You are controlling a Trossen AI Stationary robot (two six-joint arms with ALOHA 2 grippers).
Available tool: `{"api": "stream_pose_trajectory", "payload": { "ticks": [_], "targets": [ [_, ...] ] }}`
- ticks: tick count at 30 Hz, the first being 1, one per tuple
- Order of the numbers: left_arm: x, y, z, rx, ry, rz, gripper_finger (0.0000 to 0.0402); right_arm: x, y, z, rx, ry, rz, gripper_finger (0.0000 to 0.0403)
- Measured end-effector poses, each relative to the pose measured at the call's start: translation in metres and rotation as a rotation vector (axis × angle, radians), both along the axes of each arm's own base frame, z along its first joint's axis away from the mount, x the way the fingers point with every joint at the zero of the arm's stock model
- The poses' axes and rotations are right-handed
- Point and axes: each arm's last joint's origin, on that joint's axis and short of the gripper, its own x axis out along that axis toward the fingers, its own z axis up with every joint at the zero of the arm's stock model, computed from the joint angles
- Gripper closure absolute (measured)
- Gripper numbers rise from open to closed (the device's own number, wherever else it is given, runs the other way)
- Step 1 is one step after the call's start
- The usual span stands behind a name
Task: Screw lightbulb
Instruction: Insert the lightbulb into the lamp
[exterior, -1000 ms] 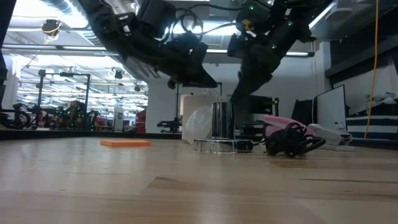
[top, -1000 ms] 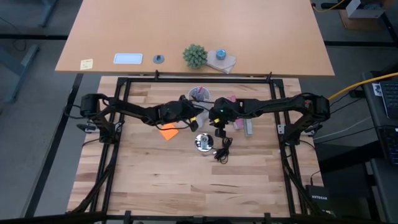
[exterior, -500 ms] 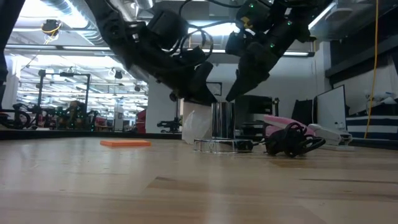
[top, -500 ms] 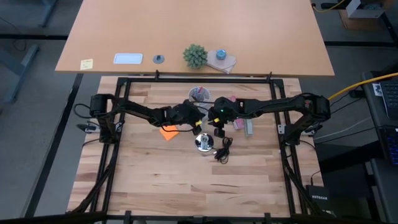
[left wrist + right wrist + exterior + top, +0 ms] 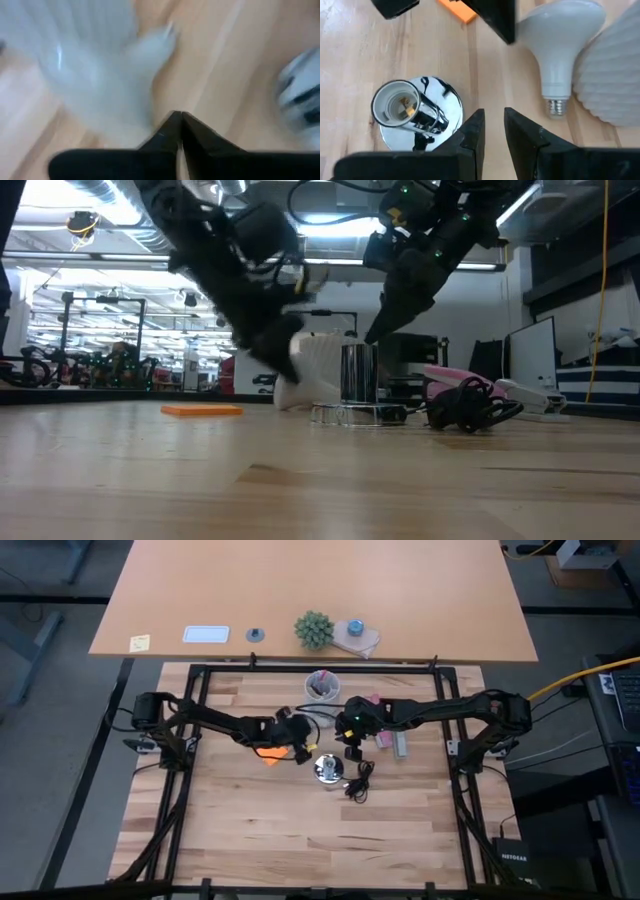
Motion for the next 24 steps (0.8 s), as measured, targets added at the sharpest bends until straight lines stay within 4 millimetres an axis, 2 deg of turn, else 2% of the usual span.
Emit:
{"api": "stream_pose_trajectory", "payload": {
  "ticks": [2,5,12,18,21,24],
  "targets": [
    [-0.005,-0.004,0.001,-0.014,0.028,0.014,0.04,0.001,-0.001,0.001,-0.013,-0.007,-0.01,0.0327],
    [-0.004,-0.009,0.015,-0.022,-0.034,0.02,0.04,0.002,-0.002,0.002,-0.044,-0.028,-0.03,0.0327],
    [-0.006,-0.019,0.01,-0.147,-0.084,0.139,0.04,0.006,-0.006,0.007,-0.205,-0.066,-0.025,0.0327],
    [-0.005,-0.021,0.009,-0.233,-0.113,0.169,0.0399,0.006,-0.006,0.007,-0.255,-0.066,0.023,0.0326],
    [-0.005,-0.021,0.008,-0.235,-0.107,0.167,0.0386,0.007,-0.006,0.006,-0.265,-0.061,0.035,0.0326],
    [-0.005,-0.021,0.007,-0.236,-0.104,0.167,0.0357,0.009,-0.007,0.001,-0.274,-0.044,0.049,0.0325]
  ]
}}
